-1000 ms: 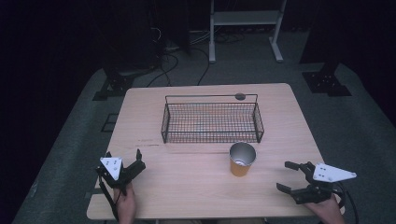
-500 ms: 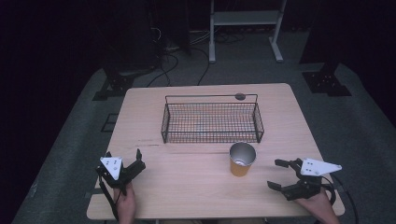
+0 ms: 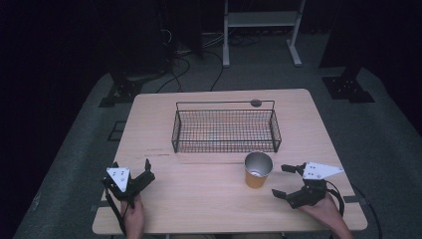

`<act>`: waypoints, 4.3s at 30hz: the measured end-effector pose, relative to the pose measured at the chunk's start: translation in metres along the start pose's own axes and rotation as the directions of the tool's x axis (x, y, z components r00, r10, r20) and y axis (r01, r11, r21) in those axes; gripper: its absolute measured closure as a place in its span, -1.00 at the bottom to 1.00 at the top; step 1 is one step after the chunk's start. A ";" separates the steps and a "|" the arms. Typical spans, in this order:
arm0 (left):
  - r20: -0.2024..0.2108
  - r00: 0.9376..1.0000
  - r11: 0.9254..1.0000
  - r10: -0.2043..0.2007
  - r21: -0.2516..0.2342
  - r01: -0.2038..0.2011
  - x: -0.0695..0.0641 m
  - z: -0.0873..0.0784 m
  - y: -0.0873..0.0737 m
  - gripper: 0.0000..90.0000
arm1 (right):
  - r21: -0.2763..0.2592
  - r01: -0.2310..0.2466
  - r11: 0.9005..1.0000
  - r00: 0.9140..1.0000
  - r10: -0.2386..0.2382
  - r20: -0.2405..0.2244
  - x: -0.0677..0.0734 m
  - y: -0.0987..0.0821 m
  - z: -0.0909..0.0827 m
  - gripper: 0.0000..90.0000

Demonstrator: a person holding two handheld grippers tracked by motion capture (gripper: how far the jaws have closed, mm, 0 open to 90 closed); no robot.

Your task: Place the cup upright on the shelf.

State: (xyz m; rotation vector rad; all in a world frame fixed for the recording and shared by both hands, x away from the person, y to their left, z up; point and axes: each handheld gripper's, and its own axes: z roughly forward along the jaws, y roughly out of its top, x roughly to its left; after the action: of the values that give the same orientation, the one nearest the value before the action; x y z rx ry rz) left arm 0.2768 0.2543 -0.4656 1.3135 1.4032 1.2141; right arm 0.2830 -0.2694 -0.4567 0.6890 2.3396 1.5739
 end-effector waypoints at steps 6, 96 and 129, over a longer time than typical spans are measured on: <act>0.000 1.000 1.000 0.000 0.000 0.000 0.000 0.000 0.000 -1.00 | 0.022 0.000 1.000 1.000 0.000 -0.001 0.001 0.008 0.010 -0.98; 0.004 1.000 1.000 -0.007 -0.001 0.007 0.001 0.001 0.000 -1.00 | 0.015 -0.024 1.000 0.996 0.025 -0.090 -0.026 0.091 0.049 -0.71; 0.010 1.000 1.000 -0.012 0.005 0.012 0.002 0.001 0.000 -1.00 | 0.007 -0.040 0.999 0.988 0.041 -0.152 -0.061 0.148 0.063 -0.71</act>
State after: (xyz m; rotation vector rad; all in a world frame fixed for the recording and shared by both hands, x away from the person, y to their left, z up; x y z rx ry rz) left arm 0.2772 0.2560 -0.4661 1.3111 1.4058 1.1960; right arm 0.4001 -0.2042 -0.3495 0.6423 2.4517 1.6953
